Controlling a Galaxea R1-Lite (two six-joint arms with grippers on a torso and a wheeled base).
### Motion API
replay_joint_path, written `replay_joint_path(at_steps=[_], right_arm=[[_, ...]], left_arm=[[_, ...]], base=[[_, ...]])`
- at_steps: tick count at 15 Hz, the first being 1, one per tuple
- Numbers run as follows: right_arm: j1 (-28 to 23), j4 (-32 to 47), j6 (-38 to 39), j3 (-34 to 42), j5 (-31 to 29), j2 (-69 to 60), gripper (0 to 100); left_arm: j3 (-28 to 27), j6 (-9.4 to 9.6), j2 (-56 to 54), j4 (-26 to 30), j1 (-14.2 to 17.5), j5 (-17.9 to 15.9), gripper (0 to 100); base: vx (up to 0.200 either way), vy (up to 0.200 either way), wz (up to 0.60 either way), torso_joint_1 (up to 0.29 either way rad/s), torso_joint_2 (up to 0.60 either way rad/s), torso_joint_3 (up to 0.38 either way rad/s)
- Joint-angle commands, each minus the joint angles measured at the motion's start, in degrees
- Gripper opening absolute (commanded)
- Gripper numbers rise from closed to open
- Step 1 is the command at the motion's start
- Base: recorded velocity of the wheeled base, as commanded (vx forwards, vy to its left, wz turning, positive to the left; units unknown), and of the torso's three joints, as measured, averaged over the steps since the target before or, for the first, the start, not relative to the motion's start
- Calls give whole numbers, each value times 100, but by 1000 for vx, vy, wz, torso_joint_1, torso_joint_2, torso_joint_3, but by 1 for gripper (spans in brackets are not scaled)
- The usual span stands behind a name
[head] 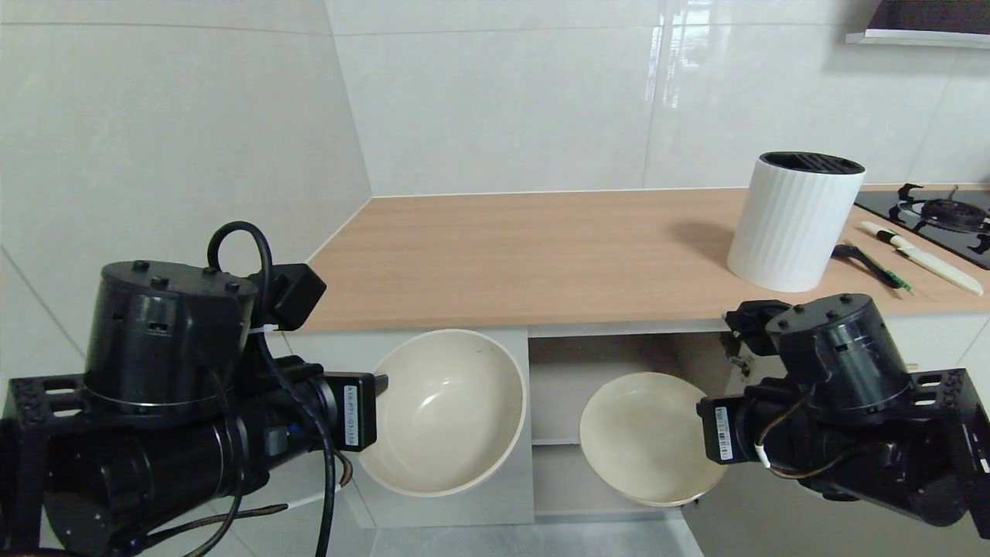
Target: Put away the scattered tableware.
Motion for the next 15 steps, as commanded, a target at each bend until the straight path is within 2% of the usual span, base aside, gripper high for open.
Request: replay_joint_path(at_steps=[1, 15], right_arm=[[3, -2, 41, -2, -1, 263, 0], [-235, -415, 155, -46, 43, 958, 0]], left_arm=[[7, -1, 43, 1, 0, 2, 0], [51, 17, 227, 1, -9, -7, 0]], base=[[0, 0, 0, -134, 378, 217], [0, 0, 0, -137, 454, 317]])
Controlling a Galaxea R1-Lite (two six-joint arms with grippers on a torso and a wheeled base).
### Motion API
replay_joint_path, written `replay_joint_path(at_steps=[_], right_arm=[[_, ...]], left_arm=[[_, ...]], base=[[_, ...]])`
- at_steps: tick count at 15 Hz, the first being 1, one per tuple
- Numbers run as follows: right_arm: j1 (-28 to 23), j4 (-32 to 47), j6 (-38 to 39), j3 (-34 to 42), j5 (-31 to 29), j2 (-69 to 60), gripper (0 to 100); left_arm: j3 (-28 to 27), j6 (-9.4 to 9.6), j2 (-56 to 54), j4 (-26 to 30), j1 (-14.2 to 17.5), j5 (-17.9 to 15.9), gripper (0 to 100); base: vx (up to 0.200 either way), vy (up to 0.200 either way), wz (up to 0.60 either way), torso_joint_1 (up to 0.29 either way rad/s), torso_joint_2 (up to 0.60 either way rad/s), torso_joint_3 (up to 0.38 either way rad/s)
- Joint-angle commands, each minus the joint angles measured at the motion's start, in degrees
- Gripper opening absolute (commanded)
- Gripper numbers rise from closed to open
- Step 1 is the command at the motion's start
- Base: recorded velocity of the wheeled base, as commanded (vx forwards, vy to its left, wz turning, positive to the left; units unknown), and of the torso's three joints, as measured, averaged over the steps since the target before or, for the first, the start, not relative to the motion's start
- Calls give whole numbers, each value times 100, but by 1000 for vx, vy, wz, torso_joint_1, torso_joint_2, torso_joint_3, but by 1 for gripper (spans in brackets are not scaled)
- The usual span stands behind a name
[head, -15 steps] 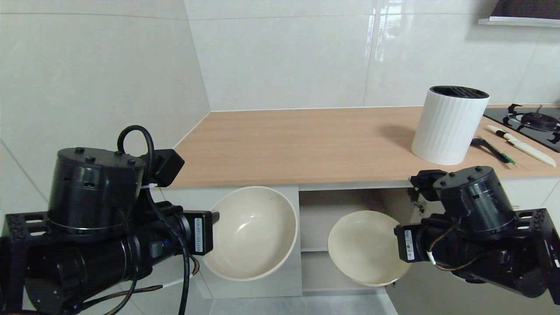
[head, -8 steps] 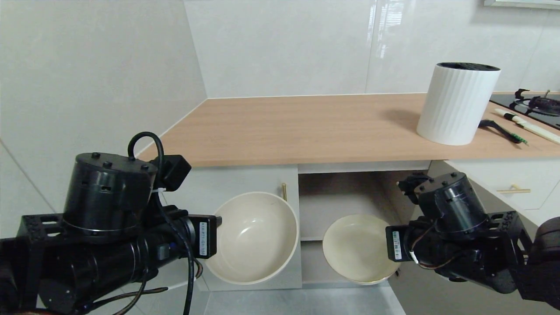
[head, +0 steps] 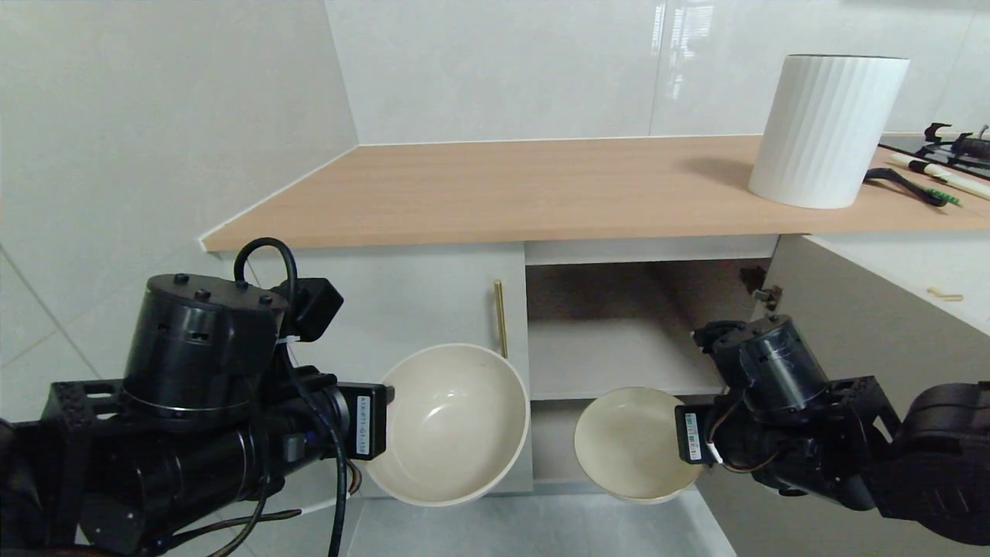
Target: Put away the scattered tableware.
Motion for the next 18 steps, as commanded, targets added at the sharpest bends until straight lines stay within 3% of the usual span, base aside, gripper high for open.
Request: replay_joint_path(at_steps=[1, 4, 8, 12, 18], right_arm=[[2, -17, -1, -1, -5, 136, 0], [2, -175, -10, 8, -14, 259, 0], [2, -201, -19, -36, -14, 355, 0], [-420, -307, -54, -1011, 144, 1428, 0], [-1185, -439, -80, -3297, 197, 3097, 0]], left_arm=[[-1, -3, 13, -6, -1, -1, 0], [-1, -3, 22, -6, 8, -1, 0], [-1, -3, 66, -6, -1, -1, 0], [-10, -12, 13, -33, 8, -1, 0], [-10, -20, 13, -68, 8, -1, 0]], base=[[0, 0, 0, -66, 447, 378], [0, 0, 0, -33, 386, 347], [0, 0, 0, -7, 76, 63], [0, 0, 0, 0, 0, 0], [0, 0, 0, 0, 0, 0]])
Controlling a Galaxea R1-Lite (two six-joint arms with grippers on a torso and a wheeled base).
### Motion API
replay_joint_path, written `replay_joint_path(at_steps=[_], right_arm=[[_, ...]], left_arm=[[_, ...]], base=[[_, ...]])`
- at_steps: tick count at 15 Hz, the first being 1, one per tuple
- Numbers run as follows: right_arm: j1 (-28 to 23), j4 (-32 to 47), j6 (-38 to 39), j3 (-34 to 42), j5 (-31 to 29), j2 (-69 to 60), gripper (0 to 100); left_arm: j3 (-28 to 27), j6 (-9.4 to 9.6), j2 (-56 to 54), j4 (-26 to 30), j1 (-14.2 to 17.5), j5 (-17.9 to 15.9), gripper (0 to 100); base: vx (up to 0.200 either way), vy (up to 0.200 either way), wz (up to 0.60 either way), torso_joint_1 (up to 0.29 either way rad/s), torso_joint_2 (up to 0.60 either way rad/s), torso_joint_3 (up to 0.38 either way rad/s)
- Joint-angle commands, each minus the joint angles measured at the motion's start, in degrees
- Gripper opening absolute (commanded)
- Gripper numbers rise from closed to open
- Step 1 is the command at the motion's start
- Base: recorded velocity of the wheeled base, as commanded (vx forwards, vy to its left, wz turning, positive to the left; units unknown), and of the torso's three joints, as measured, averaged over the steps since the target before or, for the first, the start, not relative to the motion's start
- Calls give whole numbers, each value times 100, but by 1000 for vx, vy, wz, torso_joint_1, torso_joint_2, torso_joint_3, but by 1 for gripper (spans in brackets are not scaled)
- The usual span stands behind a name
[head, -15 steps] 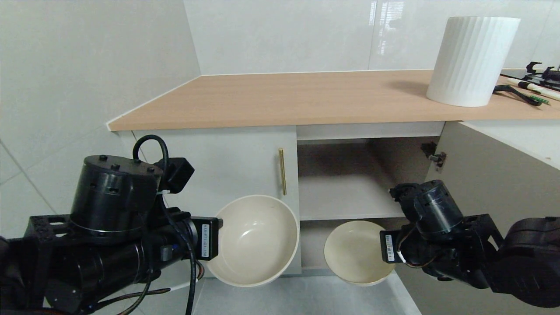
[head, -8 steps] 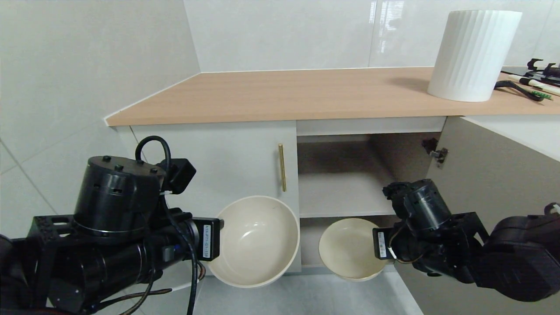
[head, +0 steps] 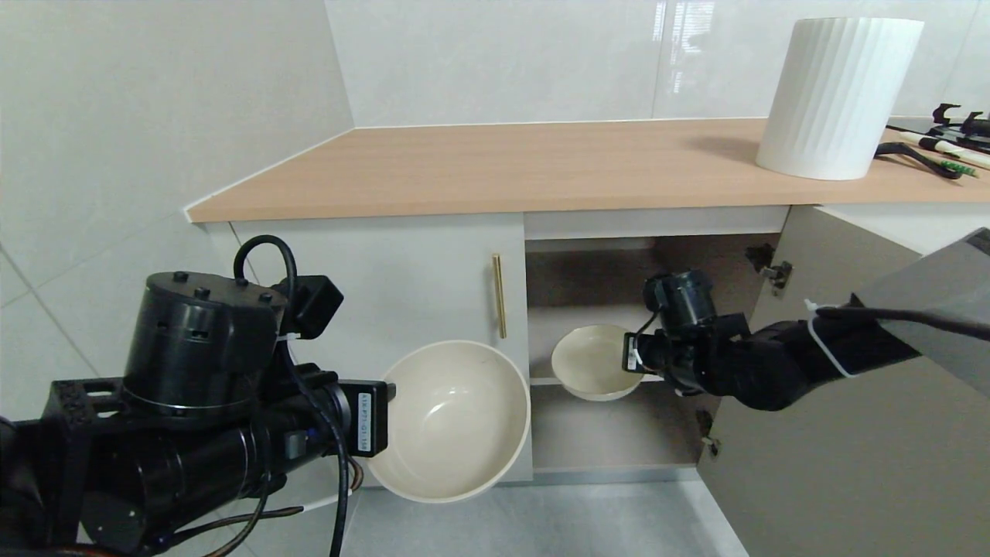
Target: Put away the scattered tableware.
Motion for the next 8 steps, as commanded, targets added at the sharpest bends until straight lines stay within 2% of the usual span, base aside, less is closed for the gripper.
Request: replay_joint_path(at_steps=[1, 8], right_arm=[[-392, 19, -14, -925, 8, 993, 0], [-955, 28, -6, -2313, -9, 2197, 0]], left_arm=[[1, -1, 13, 0, 0, 1, 0], [10, 8, 84, 0, -9, 10, 0]], base=[[0, 0, 0, 0, 0, 0], [0, 0, 0, 0, 0, 0]])
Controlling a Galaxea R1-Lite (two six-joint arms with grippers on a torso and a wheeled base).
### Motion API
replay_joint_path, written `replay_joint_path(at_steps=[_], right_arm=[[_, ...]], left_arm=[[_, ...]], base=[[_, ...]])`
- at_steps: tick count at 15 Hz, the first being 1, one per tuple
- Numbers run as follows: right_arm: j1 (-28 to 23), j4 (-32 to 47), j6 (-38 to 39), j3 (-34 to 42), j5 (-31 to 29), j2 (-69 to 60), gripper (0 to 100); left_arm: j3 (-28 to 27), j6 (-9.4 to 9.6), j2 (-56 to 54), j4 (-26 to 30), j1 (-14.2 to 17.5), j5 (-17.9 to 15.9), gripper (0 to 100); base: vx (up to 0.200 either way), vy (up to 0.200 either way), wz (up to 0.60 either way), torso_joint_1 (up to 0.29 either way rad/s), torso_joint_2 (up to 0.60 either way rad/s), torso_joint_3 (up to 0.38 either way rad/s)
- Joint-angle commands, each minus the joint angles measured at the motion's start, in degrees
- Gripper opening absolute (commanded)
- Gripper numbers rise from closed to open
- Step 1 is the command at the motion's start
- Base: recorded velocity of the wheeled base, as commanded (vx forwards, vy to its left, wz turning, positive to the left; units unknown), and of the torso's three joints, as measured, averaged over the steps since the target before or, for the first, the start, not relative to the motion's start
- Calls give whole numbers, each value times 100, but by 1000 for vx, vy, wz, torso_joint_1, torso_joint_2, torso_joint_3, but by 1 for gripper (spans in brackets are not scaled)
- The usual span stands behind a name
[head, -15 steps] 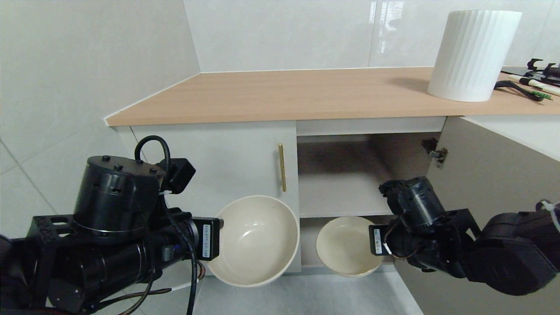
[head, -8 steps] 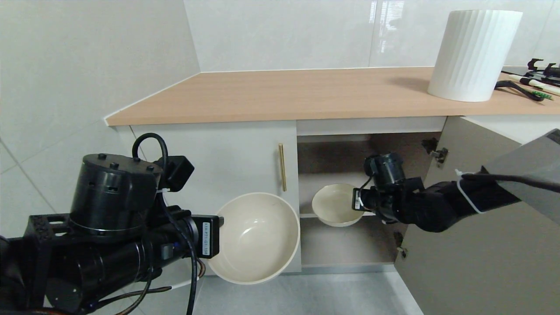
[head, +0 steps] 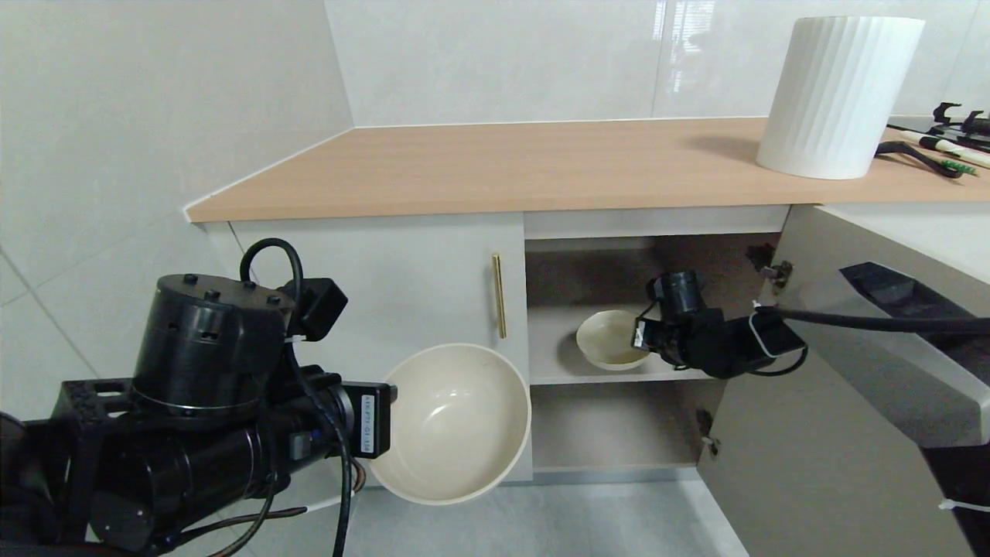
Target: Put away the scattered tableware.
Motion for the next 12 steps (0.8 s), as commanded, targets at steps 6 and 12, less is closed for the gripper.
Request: replay_joint_path(at_steps=[6, 12], right_arm=[[-135, 229, 29, -1030, -50, 995, 0], [-153, 247, 187, -1487, -76, 1189, 0]], left_arm=[[5, -3, 67, -11, -86, 13, 0], [5, -3, 128, -72, -86, 22, 0]], base=[[0, 0, 0, 0, 0, 0], [0, 0, 0, 0, 0, 0]])
